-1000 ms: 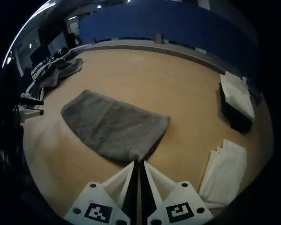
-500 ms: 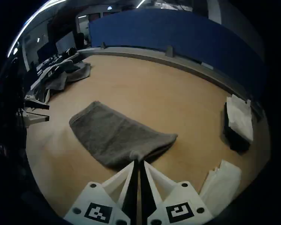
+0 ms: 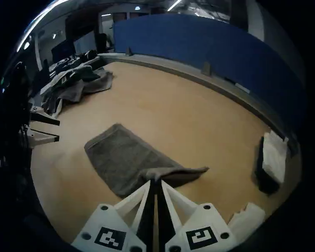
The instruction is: Fold towel
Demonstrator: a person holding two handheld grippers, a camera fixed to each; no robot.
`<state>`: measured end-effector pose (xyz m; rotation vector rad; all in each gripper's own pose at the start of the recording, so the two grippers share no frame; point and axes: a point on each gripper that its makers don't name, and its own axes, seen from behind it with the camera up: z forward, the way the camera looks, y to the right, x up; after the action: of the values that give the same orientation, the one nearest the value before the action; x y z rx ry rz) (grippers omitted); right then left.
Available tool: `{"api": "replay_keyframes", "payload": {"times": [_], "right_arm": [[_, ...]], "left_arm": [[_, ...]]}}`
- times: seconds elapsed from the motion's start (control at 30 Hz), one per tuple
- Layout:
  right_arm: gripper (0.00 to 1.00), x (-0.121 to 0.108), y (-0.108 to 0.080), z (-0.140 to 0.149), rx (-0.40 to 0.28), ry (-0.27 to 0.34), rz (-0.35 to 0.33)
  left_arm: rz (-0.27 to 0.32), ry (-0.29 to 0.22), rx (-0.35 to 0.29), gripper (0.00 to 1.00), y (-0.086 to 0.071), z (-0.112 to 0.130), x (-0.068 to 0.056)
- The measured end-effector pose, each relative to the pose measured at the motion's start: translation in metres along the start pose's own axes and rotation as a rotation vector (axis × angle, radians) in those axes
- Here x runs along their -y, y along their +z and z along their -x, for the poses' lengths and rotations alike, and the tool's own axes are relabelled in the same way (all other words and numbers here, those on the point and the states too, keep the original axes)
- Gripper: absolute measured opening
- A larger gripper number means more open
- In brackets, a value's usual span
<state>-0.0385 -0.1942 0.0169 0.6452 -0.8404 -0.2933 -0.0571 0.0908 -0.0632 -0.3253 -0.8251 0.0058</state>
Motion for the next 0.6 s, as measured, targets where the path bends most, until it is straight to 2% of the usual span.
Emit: {"api": "replay_keyframes", "payload": {"times": [0.2,0.37,0.5,0.6], "right_arm": [[0.03,0.036,0.026,-0.032,0.001,-0.089,-0.063],[0.03,0.078,0.049,-0.045,0.01,-0.153,-0.13],[0.03,0.112,0.064,-0.047,0.02,-0.184,-0.185],[0.03,0.133,0.075,-0.035,0.05,-0.196,-0.222]], "left_arm": [[-0.005,-0.022,-0.02,0.92,-0.003,-0.001,0.004],[-0.012,-0.071,-0.041,0.92,-0.007,-0.002,0.007],[-0.014,-0.103,-0.053,0.92,-0.009,0.0,0.009],[-0.017,-0.11,-0.059,0.92,-0.011,0.001,0.01]]}}
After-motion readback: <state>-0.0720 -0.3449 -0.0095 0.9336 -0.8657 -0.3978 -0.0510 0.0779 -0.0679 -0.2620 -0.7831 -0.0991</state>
